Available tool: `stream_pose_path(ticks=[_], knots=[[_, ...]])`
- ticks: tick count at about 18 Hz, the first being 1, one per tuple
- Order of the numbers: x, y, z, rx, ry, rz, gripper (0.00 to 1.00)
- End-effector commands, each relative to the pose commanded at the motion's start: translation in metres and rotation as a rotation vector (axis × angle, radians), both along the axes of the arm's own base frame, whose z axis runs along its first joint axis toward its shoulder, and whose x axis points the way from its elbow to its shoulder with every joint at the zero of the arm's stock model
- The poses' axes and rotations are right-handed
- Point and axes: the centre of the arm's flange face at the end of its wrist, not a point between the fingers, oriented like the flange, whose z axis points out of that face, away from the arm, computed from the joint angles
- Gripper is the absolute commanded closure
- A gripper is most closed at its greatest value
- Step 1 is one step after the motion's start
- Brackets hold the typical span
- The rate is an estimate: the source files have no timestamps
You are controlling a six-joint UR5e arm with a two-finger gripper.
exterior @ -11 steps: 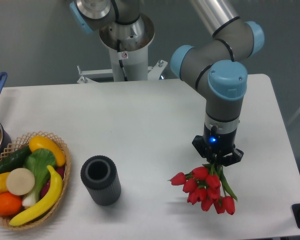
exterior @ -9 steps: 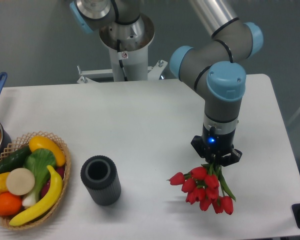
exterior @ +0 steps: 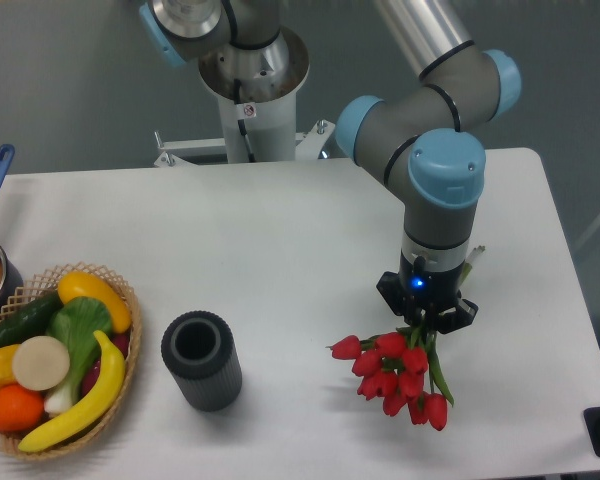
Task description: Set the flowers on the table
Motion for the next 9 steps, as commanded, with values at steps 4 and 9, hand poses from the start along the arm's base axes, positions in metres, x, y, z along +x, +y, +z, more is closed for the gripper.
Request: stream_pose_path(ticks=[4, 9], knots=[[0.004, 0.005, -0.017, -0.029, -0.015, -0.005, 0.76], [0.013, 0.017, -0.03, -0.096, 0.007, -0.027, 0.69]])
